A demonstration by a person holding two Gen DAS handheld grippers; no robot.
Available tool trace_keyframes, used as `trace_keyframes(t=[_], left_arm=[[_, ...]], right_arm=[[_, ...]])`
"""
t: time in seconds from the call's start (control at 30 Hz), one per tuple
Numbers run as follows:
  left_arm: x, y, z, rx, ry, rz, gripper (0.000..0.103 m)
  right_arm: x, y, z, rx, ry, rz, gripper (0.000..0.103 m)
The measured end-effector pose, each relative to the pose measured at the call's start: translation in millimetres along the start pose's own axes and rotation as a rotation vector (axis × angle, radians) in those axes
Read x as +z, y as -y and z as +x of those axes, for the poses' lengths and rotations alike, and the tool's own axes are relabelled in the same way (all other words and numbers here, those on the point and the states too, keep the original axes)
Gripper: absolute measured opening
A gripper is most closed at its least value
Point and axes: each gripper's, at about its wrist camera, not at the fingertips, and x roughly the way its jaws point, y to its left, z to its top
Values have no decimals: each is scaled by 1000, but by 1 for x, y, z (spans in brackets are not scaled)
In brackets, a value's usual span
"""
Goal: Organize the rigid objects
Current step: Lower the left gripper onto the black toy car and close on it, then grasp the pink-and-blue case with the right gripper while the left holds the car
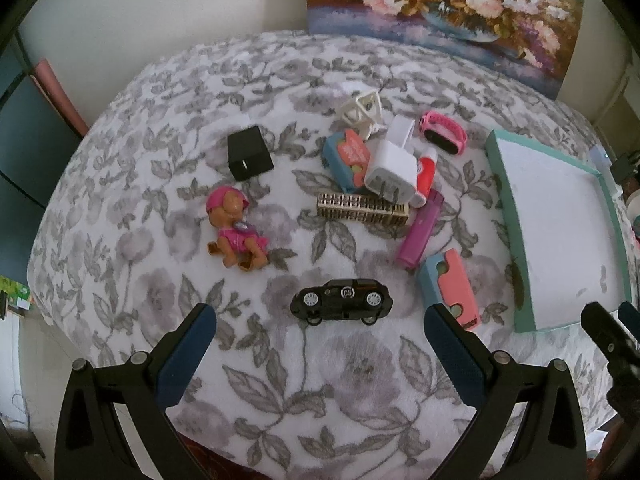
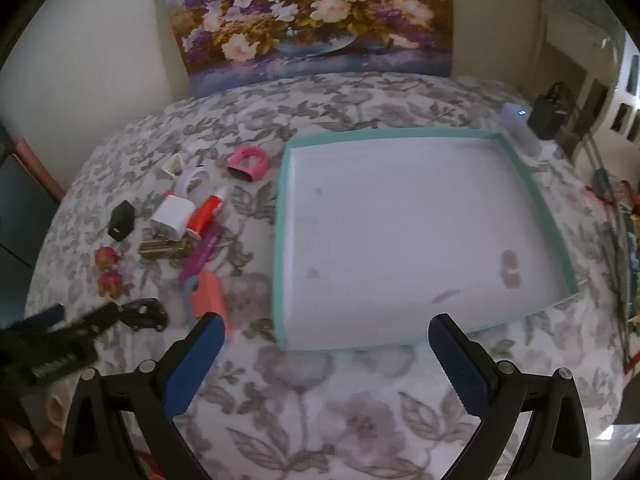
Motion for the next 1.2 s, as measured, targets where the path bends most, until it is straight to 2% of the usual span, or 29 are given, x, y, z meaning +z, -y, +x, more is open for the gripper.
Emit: trace_keyframes(t=[0.2, 0.23, 0.37, 0.4, 0.43, 0.53, 0.57, 0.67, 0.73, 0.83, 1.03, 1.2], left_arm=[[4, -4, 27, 26, -96, -19, 103], [4, -4, 32, 20, -111, -21, 103], [3, 1, 47, 11, -159, -6, 103], [3, 2, 49, 10, -162, -1, 103], [4, 3, 51, 9, -164, 3, 103], [6, 6, 56, 9, -171, 11, 103], [6, 7, 57, 12, -172, 13, 103], [8, 7, 60, 5, -175, 15, 102], [11, 7, 64, 1, -174, 16, 101], [14, 7, 69, -11, -177, 14, 95], [16, 14, 80, -41, -195, 40, 77], [17, 18, 84, -54, -190, 33, 77]], right_arm=[[14, -23, 17, 67, -49, -10, 103], [15, -28, 21, 114, -89, -2, 103], [19, -40, 39, 142, -140, -29, 103], [25, -28, 41, 145, -150, -33, 103], [24, -40, 44, 122, -115, -48, 103], [27, -48, 55, 131, -125, -58, 97], [25, -49, 62, 111, -168, -65, 96], [26, -57, 68, 117, -199, -82, 92], [28, -65, 72, 138, -201, -93, 87], [29, -72, 76, 173, -193, -96, 86], [28, -76, 79, 169, -200, -100, 86], [26, -73, 82, 166, -219, -92, 86]])
